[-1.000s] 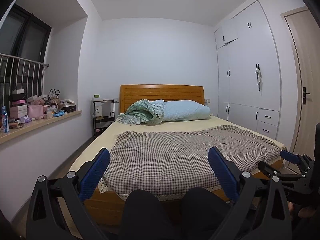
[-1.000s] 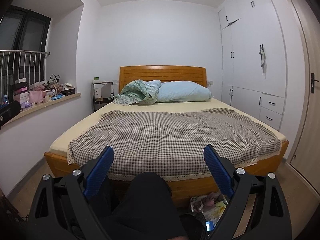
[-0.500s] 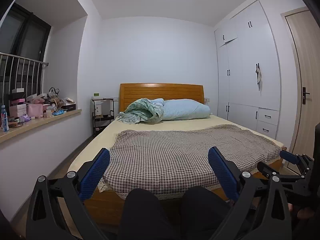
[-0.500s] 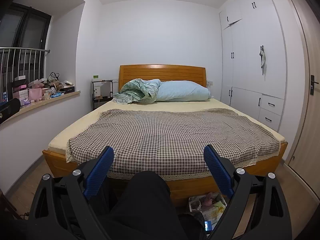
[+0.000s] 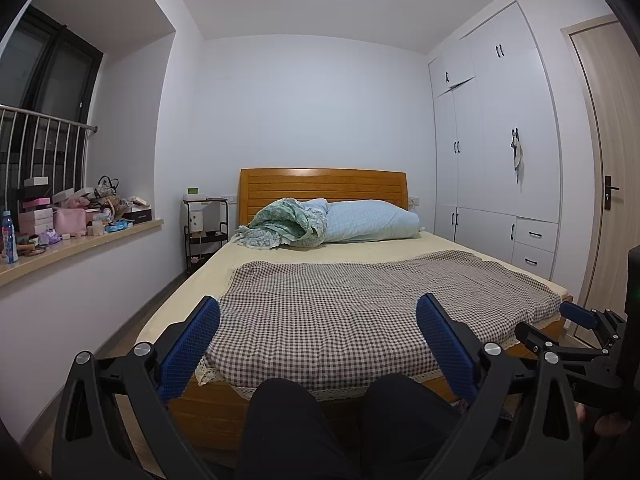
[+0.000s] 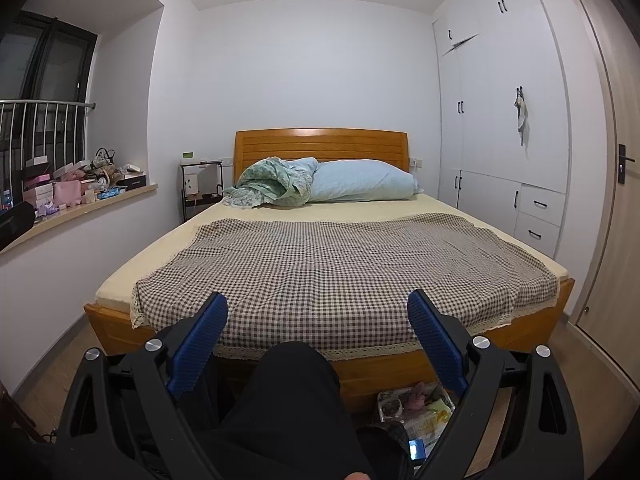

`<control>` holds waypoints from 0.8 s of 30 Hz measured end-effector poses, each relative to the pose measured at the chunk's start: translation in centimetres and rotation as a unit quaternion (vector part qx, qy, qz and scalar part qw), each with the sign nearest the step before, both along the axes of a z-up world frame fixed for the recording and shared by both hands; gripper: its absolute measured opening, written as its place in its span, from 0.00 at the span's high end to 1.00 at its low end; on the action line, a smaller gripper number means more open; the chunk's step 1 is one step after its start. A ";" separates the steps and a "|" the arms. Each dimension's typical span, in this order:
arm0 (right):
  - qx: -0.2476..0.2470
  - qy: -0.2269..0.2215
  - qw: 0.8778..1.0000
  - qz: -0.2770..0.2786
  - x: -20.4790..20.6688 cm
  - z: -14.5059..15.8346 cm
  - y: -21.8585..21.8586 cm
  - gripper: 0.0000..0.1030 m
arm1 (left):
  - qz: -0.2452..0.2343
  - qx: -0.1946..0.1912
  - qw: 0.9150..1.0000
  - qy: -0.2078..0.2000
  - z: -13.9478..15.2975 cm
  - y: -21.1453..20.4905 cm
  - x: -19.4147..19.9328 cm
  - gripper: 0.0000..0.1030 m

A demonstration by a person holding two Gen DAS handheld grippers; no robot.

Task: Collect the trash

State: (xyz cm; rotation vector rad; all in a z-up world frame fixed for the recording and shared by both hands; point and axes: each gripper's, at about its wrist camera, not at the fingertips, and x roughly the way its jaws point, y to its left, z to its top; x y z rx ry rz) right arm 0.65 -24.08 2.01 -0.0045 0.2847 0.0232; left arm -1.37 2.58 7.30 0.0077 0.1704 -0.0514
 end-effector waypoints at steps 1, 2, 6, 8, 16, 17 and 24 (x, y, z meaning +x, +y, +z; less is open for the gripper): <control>0.000 0.000 1.000 0.000 0.0 0.0 -0.1 0.15 | 0.001 0.000 1.000 0.000 0.0 -0.1 0.0 0.08; 0.000 0.001 1.000 -0.001 0.1 0.0 -0.1 0.15 | 0.001 0.000 1.000 0.000 0.0 -0.1 0.0 0.08; 0.001 0.004 1.000 0.000 0.1 0.0 -0.2 0.15 | 0.001 -0.001 1.000 0.001 0.0 -0.2 0.0 0.08; 0.001 0.003 1.000 0.001 0.0 0.0 -0.2 0.15 | 0.002 0.000 1.000 -0.001 0.0 -0.3 -0.1 0.08; 0.001 0.002 1.000 0.001 0.1 0.0 -0.3 0.15 | 0.000 -0.003 1.000 0.003 -0.1 -0.7 -0.2 0.08; 0.001 0.002 1.000 0.002 0.1 0.0 -0.3 0.15 | -0.001 -0.003 1.000 0.003 -0.1 -0.7 -0.2 0.08; 0.001 0.005 1.000 0.003 0.2 0.0 -0.4 0.15 | -0.003 -0.001 1.000 0.002 -0.1 -1.1 -0.7 0.08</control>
